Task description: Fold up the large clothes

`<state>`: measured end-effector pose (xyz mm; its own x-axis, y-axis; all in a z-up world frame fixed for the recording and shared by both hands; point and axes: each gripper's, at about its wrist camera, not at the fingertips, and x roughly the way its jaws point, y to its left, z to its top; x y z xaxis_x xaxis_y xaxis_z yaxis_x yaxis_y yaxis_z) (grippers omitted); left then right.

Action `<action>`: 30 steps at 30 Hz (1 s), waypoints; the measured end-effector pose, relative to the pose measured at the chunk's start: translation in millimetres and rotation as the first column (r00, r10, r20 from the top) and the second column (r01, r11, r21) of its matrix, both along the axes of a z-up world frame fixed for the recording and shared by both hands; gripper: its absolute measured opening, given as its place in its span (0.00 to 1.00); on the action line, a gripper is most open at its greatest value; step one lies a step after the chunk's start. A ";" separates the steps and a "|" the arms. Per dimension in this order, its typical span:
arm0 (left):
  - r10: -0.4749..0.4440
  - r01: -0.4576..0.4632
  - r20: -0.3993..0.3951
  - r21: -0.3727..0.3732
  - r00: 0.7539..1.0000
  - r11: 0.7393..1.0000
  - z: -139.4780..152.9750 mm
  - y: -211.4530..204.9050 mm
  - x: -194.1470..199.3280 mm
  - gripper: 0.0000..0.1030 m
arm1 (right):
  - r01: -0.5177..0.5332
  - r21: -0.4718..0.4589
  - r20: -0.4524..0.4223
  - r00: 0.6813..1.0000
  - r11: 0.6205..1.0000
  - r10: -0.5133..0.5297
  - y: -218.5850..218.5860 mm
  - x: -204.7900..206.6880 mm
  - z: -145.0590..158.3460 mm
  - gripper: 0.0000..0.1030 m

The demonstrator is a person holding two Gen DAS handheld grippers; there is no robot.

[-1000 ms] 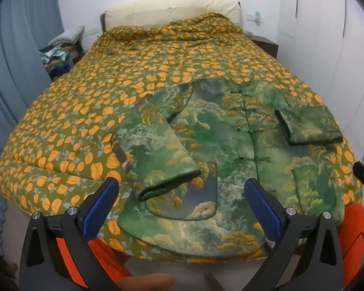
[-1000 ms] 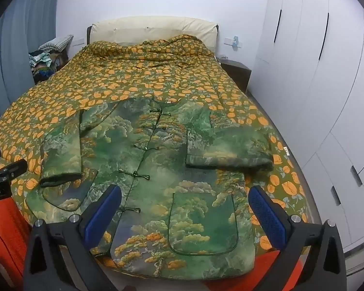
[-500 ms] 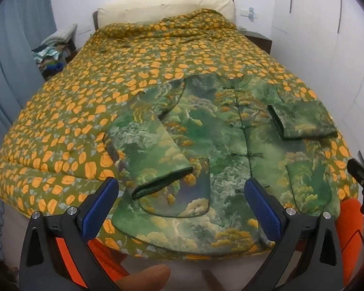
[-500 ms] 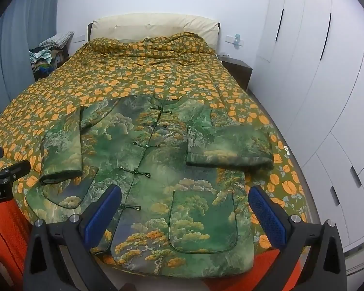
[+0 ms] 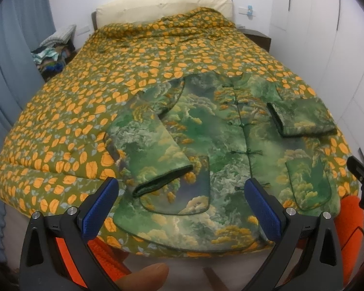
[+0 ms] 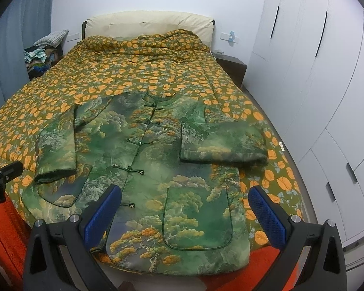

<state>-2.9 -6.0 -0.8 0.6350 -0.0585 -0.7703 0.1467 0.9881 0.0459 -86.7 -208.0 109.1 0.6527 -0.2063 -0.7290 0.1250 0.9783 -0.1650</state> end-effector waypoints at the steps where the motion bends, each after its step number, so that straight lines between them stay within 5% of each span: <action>1: 0.000 0.000 0.002 0.001 1.000 1.000 0.2 -0.1 -0.4 1.00 | 0.000 -0.001 0.001 1.000 1.000 0.000 0.1 -0.2 0.0 1.00; 30: -0.038 0.038 -0.022 0.010 0.999 0.999 -3.3 -9.6 -1.2 1.00 | -0.024 -0.001 -0.034 0.999 1.000 0.024 6.9 -4.3 -6.2 1.00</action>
